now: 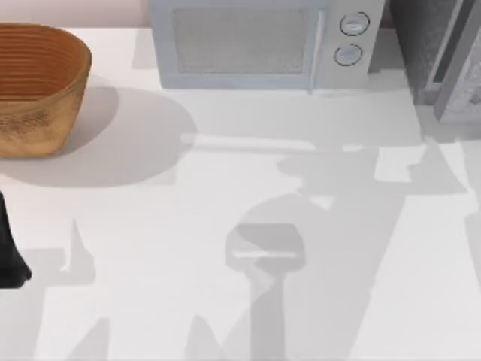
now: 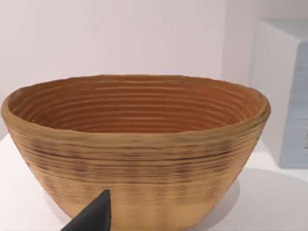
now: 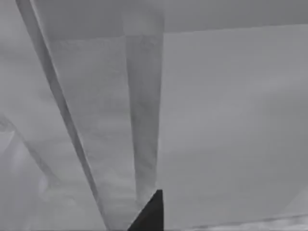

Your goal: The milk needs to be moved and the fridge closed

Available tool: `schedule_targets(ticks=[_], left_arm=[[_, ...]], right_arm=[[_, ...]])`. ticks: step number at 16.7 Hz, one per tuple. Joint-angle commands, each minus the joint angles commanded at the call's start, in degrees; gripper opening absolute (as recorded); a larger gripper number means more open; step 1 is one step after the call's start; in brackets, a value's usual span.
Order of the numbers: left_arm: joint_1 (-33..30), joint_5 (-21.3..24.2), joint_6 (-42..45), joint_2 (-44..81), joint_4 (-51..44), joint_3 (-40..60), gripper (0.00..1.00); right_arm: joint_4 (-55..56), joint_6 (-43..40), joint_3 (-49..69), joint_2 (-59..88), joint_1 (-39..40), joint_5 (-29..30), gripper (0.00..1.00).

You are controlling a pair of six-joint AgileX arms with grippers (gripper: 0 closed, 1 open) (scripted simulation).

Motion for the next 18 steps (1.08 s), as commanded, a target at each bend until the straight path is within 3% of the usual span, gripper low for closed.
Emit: schedule_targets(ticks=[8, 18], left_arm=[[0.00, 0.00, 0.00, 0.00, 0.00, 0.00, 1.00], [0.00, 0.00, 0.00, 0.00, 0.00, 0.00, 1.00]], right_arm=[[0.75, 1.49, -0.31, 0.11, 0.61, 1.96, 1.00], [-3.77, 1.59, 24.10, 19.25, 0.72, 2.30, 1.00]])
